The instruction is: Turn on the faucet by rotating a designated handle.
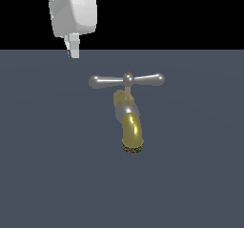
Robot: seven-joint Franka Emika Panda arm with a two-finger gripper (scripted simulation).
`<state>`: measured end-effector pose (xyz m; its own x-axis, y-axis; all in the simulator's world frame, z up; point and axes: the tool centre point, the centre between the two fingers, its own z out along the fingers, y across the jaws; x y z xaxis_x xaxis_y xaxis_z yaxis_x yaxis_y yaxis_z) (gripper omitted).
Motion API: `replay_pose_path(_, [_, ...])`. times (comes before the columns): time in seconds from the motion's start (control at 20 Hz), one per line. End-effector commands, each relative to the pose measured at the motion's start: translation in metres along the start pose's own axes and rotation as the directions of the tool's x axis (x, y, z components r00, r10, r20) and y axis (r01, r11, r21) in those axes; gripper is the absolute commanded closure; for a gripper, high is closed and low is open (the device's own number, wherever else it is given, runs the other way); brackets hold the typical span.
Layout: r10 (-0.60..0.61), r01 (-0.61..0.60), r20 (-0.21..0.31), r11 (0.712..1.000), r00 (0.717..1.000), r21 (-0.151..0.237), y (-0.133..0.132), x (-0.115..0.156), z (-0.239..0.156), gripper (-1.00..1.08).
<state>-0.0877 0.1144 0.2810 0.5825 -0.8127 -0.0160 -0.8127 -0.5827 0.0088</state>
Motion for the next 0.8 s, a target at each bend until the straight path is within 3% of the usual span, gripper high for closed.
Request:
replay_pose_path(0.0, [0.051, -0.051, -0.001, 0.999, 0.999, 0.003, -0.011, 0.007, 0.01, 1.08])
replay_pose_path(0.75, [0.322, -0.321, -0.009, 0.947, 0.947, 0.011, -0.06, 0.058, 0.064, 1.08])
